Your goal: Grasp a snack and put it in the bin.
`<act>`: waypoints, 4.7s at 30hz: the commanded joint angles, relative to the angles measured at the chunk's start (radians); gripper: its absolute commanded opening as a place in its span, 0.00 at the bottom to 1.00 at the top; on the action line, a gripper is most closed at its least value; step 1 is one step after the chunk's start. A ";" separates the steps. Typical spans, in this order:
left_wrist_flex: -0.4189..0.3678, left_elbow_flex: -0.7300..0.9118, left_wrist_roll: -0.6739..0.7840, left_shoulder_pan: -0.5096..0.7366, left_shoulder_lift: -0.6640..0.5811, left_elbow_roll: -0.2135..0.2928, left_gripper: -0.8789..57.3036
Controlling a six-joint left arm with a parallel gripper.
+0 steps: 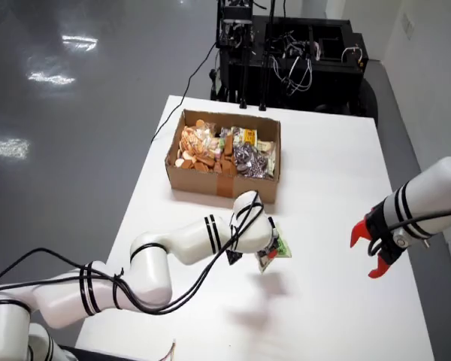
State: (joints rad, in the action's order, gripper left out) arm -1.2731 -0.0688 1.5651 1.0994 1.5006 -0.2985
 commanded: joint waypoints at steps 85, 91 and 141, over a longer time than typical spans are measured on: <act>0.158 -0.255 -0.941 -0.426 -0.020 -0.139 0.52; 0.068 -0.290 -0.983 -0.404 -0.018 -0.137 0.39; -0.015 0.760 -0.974 -0.012 -0.746 0.028 0.01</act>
State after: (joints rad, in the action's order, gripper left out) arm -1.2917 0.6555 0.5870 1.0627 0.7758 -0.2886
